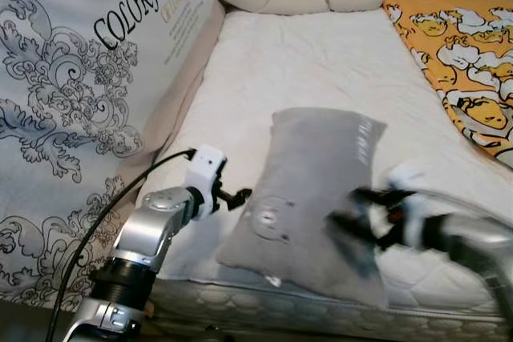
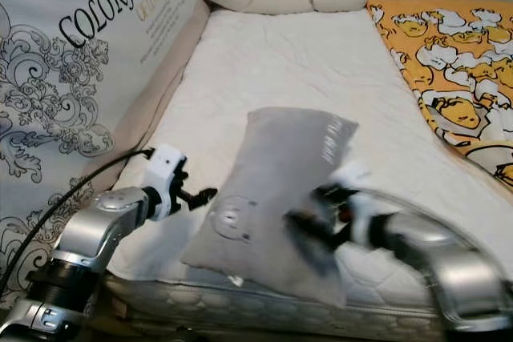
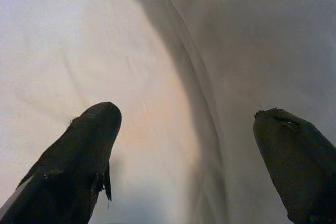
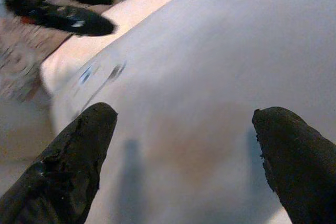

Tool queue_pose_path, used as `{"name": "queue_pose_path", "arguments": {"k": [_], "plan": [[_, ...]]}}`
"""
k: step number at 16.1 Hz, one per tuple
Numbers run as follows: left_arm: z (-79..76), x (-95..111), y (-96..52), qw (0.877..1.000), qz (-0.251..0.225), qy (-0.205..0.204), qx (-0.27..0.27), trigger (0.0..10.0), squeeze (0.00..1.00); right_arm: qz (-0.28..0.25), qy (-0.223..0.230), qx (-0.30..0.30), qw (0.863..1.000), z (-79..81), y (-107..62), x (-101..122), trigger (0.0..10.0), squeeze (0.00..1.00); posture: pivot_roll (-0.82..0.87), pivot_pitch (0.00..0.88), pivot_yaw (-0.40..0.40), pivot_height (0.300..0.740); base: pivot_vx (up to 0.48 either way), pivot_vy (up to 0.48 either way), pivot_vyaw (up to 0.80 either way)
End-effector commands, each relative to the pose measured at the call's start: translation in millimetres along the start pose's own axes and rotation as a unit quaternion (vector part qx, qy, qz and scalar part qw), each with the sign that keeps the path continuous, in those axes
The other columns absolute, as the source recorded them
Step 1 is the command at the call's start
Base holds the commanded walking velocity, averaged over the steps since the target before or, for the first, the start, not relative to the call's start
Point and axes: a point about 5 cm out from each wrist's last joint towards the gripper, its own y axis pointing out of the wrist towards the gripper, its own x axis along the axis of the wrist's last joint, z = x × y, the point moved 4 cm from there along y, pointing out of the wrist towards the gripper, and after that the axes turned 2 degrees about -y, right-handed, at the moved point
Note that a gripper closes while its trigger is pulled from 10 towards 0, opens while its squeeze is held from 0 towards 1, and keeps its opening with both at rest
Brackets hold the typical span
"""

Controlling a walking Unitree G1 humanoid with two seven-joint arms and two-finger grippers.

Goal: Clean up the room

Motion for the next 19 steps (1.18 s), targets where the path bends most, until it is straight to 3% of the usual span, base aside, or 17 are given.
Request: {"name": "queue_pose_path", "arguments": {"k": [1, 2, 3, 5, 8, 10, 11, 13, 14, 15, 17, 18, 19], "plan": [[3.5, 19.8, -1.6, 0.999, -0.047, 0.002, 0.006, 10.0, 1.00, -0.006, 0.015, -0.020, 1.000, -10.7, -8.3, 1.6, 10.0, 1.00, -0.02, 0.000, 0.070, 0.740, 0.000, 0.000, 0.00], [7.3, 26.9, 0.5, 0.997, -0.070, -0.008, 0.010, 10.0, 1.00, -0.013, 0.031, -0.052, 0.998, -23.9, -15.9, 1.9, 10.0, 1.00, -0.03, 0.000, 0.077, 0.740, 0.000, 0.000, 0.00], [11.4, 36.5, 8.9, 0.993, -0.100, -0.061, 0.007, 10.0, 1.00, -0.039, 0.087, -0.106, 0.990, -45.8, -23.6, -3.6, 10.0, 1.00, -0.04, 0.000, 0.083, 0.740, 0.000, 0.000, 0.00], [10.8, 41.0, 19.5, 0.989, -0.115, -0.095, 0.001, 10.0, 1.00, -0.057, 0.127, -0.147, 0.979, -59.7, -20.4, -16.5, 10.0, 1.00, -0.05, 0.000, 0.096, 0.740, 0.000, 0.000, 0.00], [-14.6, 34.3, 45.0, 0.980, -0.110, -0.160, -0.052, 10.0, 1.00, -0.086, 0.222, -0.187, 0.953, -75.0, -0.4, -49.6, 10.0, 1.00, -0.07, 0.000, 0.124, 0.740, 0.000, 0.000, 0.00], [-35.0, 24.8, 58.2, 0.972, -0.091, -0.201, -0.085, 10.0, 1.00, -0.119, 0.295, -0.165, 0.934, -73.3, 15.0, -64.6, 10.0, 1.00, -0.09, 0.000, 0.144, 0.740, 0.000, 0.000, 0.00], [-37.9, 23.6, 60.4, 0.970, -0.091, -0.209, -0.089, 10.0, 1.00, -0.122, 0.301, -0.161, 0.932, -72.8, 17.2, -66.3, 10.0, 1.00, -0.09, 0.000, 0.144, 0.740, 0.000, 0.000, 0.00], [-64.6, 9.3, 71.4, 0.975, -0.062, -0.183, -0.110, 10.0, 1.00, -0.133, 0.357, -0.108, 0.918, -59.1, 35.2, -74.1, 10.0, 1.00, -0.10, 0.000, 0.146, 0.740, 0.000, 0.000, 0.00], [-67.0, 7.2, 72.7, 0.977, -0.058, -0.173, -0.108, 10.0, 1.00, -0.134, 0.361, -0.101, 0.917, -57.7, 37.5, -74.4, 10.0, 1.00, -0.10, 0.000, 0.146, 0.740, 0.000, 0.000, 0.00], [-78.0, -5.4, 76.7, 0.982, -0.030, -0.152, -0.105, 10.0, 1.00, -0.113, 0.366, -0.072, 0.921, -46.0, 51.9, -76.4, 10.0, 1.00, -0.10, 0.000, 0.140, 0.740, 0.000, 0.000, 0.00], [-85.2, -12.5, 77.1, 0.979, -0.014, -0.162, -0.125, 10.0, 1.00, -0.102, 0.359, -0.057, 0.926, -39.2, 63.6, -74.5, 10.0, 1.00, -0.10, 0.000, 0.131, 0.740, 0.000, 0.000, 0.00], [-85.2, -15.6, 77.0, 0.979, -0.007, -0.162, -0.126, 4.4, 0.00, -0.099, 0.354, -0.054, 0.928, -37.8, 66.9, -73.4, 0.0, 0.00, -0.09, 0.000, 0.126, 0.740, 0.000, 0.000, 0.00], [-81.3, -20.3, 75.5, 0.979, 0.000, -0.164, -0.123, 3.5, 0.00, -0.103, 0.346, -0.042, 0.931, -33.4, 71.8, -68.9, 0.0, 0.00, -0.09, 0.000, 0.122, 0.740, 0.000, 0.000, 0.00]]}}
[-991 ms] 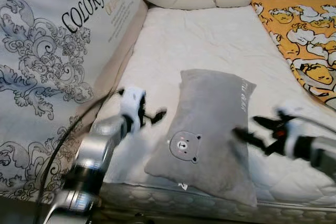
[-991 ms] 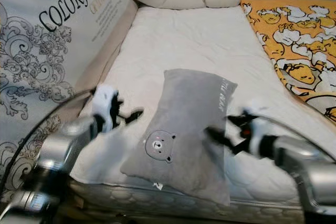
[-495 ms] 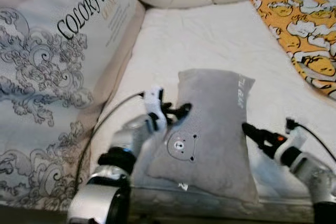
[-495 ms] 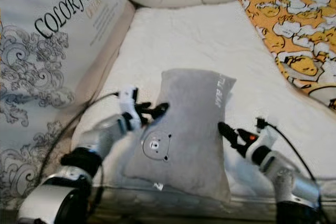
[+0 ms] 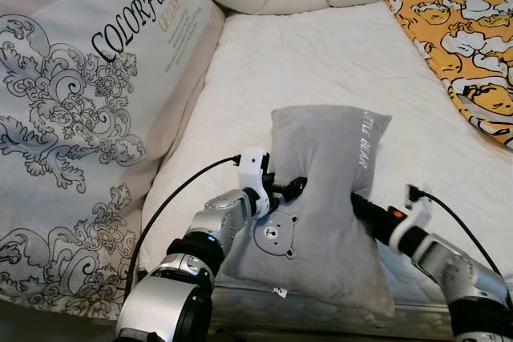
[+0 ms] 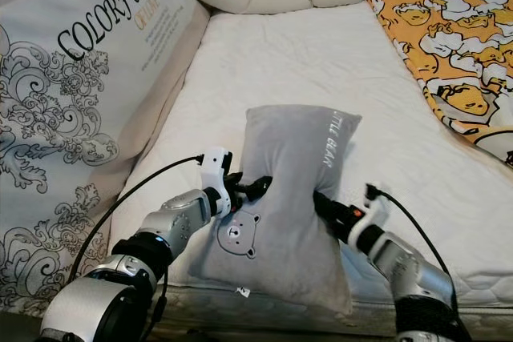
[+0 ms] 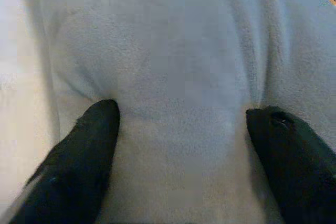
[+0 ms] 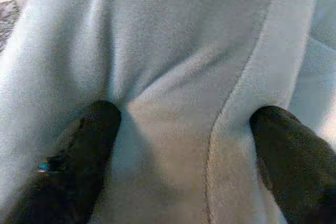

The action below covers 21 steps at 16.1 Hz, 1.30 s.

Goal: Clean up the room

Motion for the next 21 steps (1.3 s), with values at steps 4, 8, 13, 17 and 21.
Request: {"name": "queue_pose_path", "arguments": {"k": [4, 8, 13, 17, 21], "plan": [[3.9, -14.5, -2.8, 0.998, 0.041, 0.043, -0.001, 0.0, 0.00, 0.023, -0.041, 0.029, 0.998, 24.2, 20.6, -10.3, 0.0, 0.00, -0.08, 0.000, 0.113, 0.740, 0.000, 0.000, 0.00], [11.7, -7.2, -6.4, 0.998, 0.028, 0.046, 0.016, 0.0, 0.00, 0.021, -0.056, 0.023, 0.998, 29.9, 23.8, -11.1, 0.0, 0.00, -0.05, 0.000, 0.096, 0.740, 0.000, 0.000, 0.00], [23.2, 1.2, -14.1, 0.998, 0.024, 0.044, 0.041, 0.0, 0.00, 0.018, -0.081, 0.011, 0.997, 46.5, 21.9, -15.5, 0.0, 0.00, -0.07, 0.000, 0.107, 0.740, 0.000, 0.000, 0.00], [15.1, 27.3, -15.9, 0.998, -0.022, 0.047, 0.036, 0.0, 0.00, -0.026, -0.087, 0.006, 0.996, 59.3, 14.9, 3.9, 0.0, 0.00, -0.08, 0.000, 0.129, 0.740, 0.000, 0.000, 0.00], [9.7, 43.5, -22.1, 0.995, -0.060, 0.070, 0.044, 0.0, 0.00, -0.045, -0.121, -0.010, 0.992, 68.8, 14.8, 9.6, 0.0, 0.00, -0.09, 0.000, 0.136, 0.740, 0.000, 0.000, 0.00]]}}
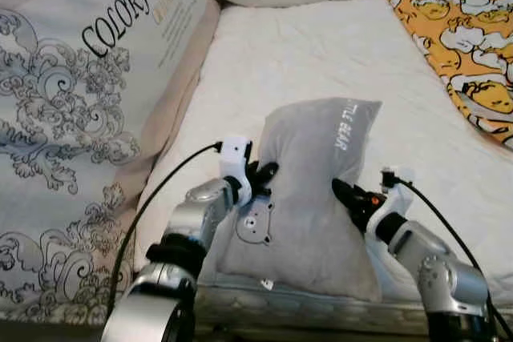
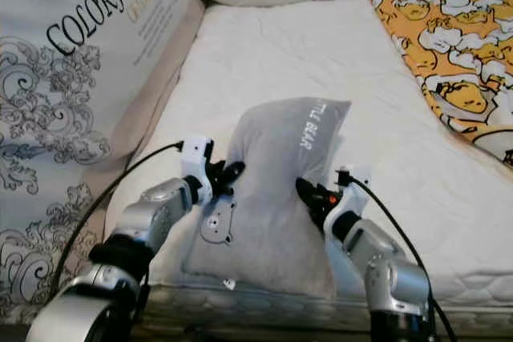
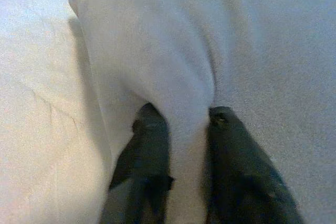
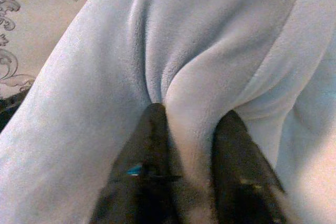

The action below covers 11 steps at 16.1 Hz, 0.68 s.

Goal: Clean up the room

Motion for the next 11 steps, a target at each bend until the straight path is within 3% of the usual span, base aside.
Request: {"name": "queue_pose_path", "arguments": {"k": [1, 3, 6, 8, 9, 10, 11], "plan": [[-7.6, 16.6, -2.2, 1.000, -0.026, 0.013, -0.003, 0.0, 0.00, -0.026, -0.046, -0.004, 0.999, 12.5, 6.8, 11.6, 0.0, 0.00, -0.07, 0.000, 0.123, 0.740, 0.000, 0.000, 0.00], [-11.0, 34.0, -11.9, 0.997, -0.065, 0.053, 0.002, 0.0, 0.00, -0.046, -0.078, -0.024, 0.996, 15.5, 8.7, 18.5, 0.0, 0.00, -0.05, 0.000, 0.113, 0.740, 0.000, 0.000, 0.00], [-11.9, 62.4, -28.9, 0.989, -0.117, 0.087, 0.018, 0.0, 0.00, -0.082, -0.015, -0.028, 0.996, 19.8, 9.5, 25.9, 0.0, 0.00, -0.03, 0.000, 0.115, 0.740, 0.000, 0.000, 0.00], [-9.0, 64.9, -33.2, 0.989, -0.118, 0.086, 0.024, 0.0, 0.00, -0.083, -0.014, -0.032, 0.996, 17.2, 8.5, 22.9, 0.0, 0.00, -0.03, 0.000, 0.125, 0.740, 0.000, 0.000, 0.00], [6.8, 50.3, -33.3, 0.991, -0.087, 0.087, 0.045, 0.0, 0.00, -0.066, -0.017, -0.056, 0.996, 1.9, 4.8, 11.2, 0.0, 0.00, -0.06, 0.000, 0.155, 0.740, 0.000, 0.000, 0.00], [12.7, 42.8, -33.3, 0.992, -0.072, 0.088, 0.052, 1.2, 0.00, -0.052, -0.020, -0.069, 0.996, -6.4, 2.5, 4.2, 0.0, 0.00, -0.06, 0.000, 0.155, 0.740, 0.000, 0.000, 0.00], [18.0, 34.9, -31.8, 0.992, -0.053, 0.094, 0.061, 9.9, 0.00, -0.027, -0.028, -0.088, 0.995, -17.6, -0.4, -5.6, 0.0, 0.00, -0.07, 0.000, 0.165, 0.740, 0.000, 0.000, 0.00]]}}
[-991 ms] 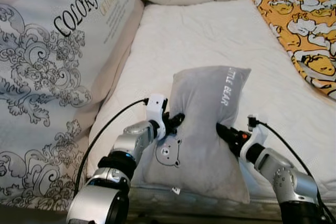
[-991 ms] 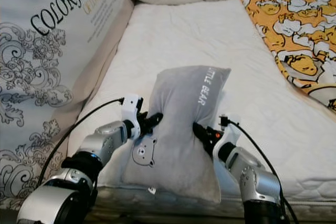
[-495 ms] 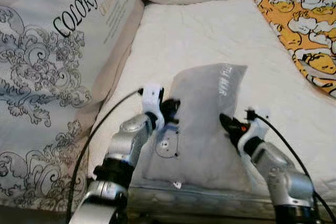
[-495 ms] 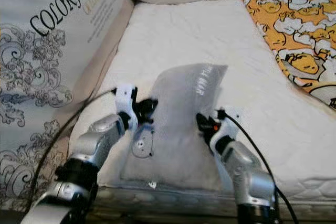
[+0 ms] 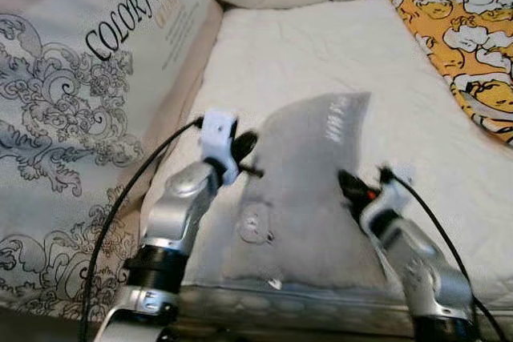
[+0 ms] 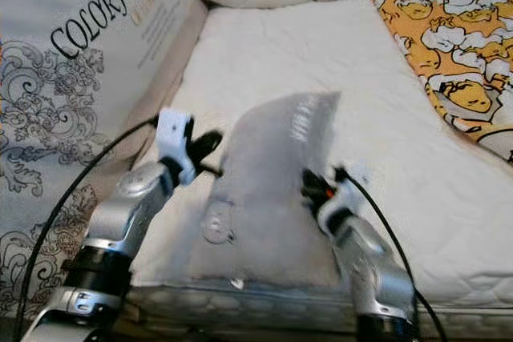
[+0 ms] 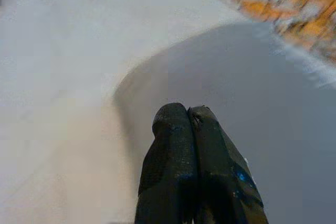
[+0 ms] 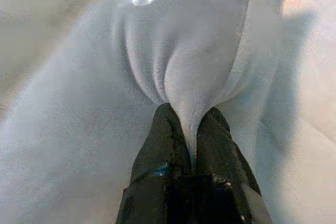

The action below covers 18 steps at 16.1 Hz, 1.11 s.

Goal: Clean up the room

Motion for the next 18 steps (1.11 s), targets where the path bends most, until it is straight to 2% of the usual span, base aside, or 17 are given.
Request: {"name": "queue_pose_path", "arguments": {"k": [1, 2, 3, 4, 5, 6, 7, 9, 10, 11, 12, 13, 14, 15, 18], "plan": [[4.1, -8.6, 0.1, 1.000, 0.019, 0.011, 0.008, 9.9, 0.00, 0.024, -0.009, -0.015, 1.000, -6.1, -0.8, -11.8, 0.0, 0.00, -0.07, 0.000, 0.165, 0.740, 0.000, 0.000, 0.00], [0.6, -18.5, 2.7, 0.999, 0.035, 0.002, -0.006, 10.0, 0.00, 0.056, -0.014, -0.040, 0.998, -20.9, -3.7, -25.3, 0.0, 0.00, -0.09, 0.000, 0.172, 0.740, 0.000, 0.000, 0.00], [-6.6, -37.6, 8.0, 0.998, 0.059, -0.020, -0.027, 10.0, 0.67, 0.108, -0.022, -0.081, 0.991, -49.0, -12.4, -48.5, 0.0, 0.00, -0.09, 0.000, 0.166, 0.740, 0.000, 0.000, 0.00], [-9.1, -43.2, 9.4, 0.997, 0.067, -0.037, -0.033, 10.0, 1.00, 0.122, -0.024, -0.093, 0.988, -56.9, -15.7, -54.4, 0.0, 0.00, -0.09, 0.000, 0.164, 0.740, 0.000, 0.000, 0.00], [-12.6, -47.9, 12.6, 0.995, 0.067, -0.067, -0.041, 10.0, 1.00, 0.134, -0.025, -0.096, 0.986, -63.8, -19.2, -59.5, 0.0, 0.00, -0.09, 0.000, 0.153, 0.740, 0.000, 0.000, 0.00], [-13.4, -48.7, 13.3, 0.994, 0.067, -0.074, -0.043, 10.0, 1.00, 0.136, -0.025, -0.096, 0.986, -65.2, -19.9, -60.5, 0.0, 0.00, -0.09, 0.000, 0.153, 0.740, 0.000, 0.000, 0.00], [-21.4, -41.0, 17.1, 0.985, 0.026, -0.155, -0.076, 10.0, 1.00, 0.146, -0.034, -0.089, 0.985, -67.6, -21.4, -63.8, 0.0, 0.00, -0.12, 0.000, 0.140, 0.740, 0.000, 0.000, 0.00], [-29.5, -42.0, 21.2, 0.962, 0.002, -0.249, -0.112, 10.0, 1.00, 0.158, -0.045, -0.083, 0.983, -72.0, -23.5, -68.2, 0.0, 0.00, -0.13, 0.000, 0.131, 0.740, 0.000, 0.000, 0.00], [-35.1, -43.4, 22.6, 0.950, -0.005, -0.285, -0.127, 10.0, 1.00, 0.157, -0.045, -0.080, 0.983, -72.2, -23.6, -68.6, 0.0, 0.00, -0.14, 0.000, 0.128, 0.740, 0.000, 0.000, 0.00], [-35.1, -43.4, 22.6, 0.950, -0.005, -0.285, -0.127, 10.0, 1.00, 0.157, -0.045, -0.080, 0.983, -72.2, -23.6, -68.6, 0.0, 0.00, -0.14, 0.000, 0.128, 0.740, 0.000, 0.000, 0.00], [-42.8, -41.5, 24.0, 0.931, -0.017, -0.332, -0.148, 10.0, 1.00, 0.156, -0.048, -0.073, 0.984, -69.1, -22.4, -67.4, 0.0, 0.00, -0.16, 0.000, 0.129, 0.740, 0.000, 0.000, 0.00], [-42.8, -41.5, 24.0, 0.931, -0.017, -0.332, -0.148, 10.0, 1.00, 0.156, -0.048, -0.073, 0.984, -69.1, -22.4, -67.4, 0.0, 0.00, -0.16, 0.000, 0.129, 0.740, 0.000, 0.000, 0.00], [-54.3, -43.3, 26.0, 0.923, -0.014, -0.346, -0.169, 10.0, 1.00, 0.151, -0.051, -0.063, 0.985, -65.0, -19.4, -64.2, 0.0, 0.00, -0.16, 0.000, 0.135, 0.740, 0.000, 0.000, 0.00], [-64.1, -48.5, 27.6, 0.922, -0.002, -0.345, -0.178, 10.0, 1.00, 0.143, -0.052, -0.054, 0.987, -60.6, -16.0, -59.8, 0.0, 0.00, -0.16, 0.000, 0.134, 0.740, 0.000, 0.000, 0.00], [-69.3, -54.6, 29.0, 0.921, 0.008, -0.347, -0.180, 10.0, 1.00, 0.136, -0.052, -0.039, 0.989, -53.0, -10.3, -55.7, 0.0, 0.00, -0.15, 0.000, 0.132, 0.740, 0.000, 0.000, 0.00]]}}
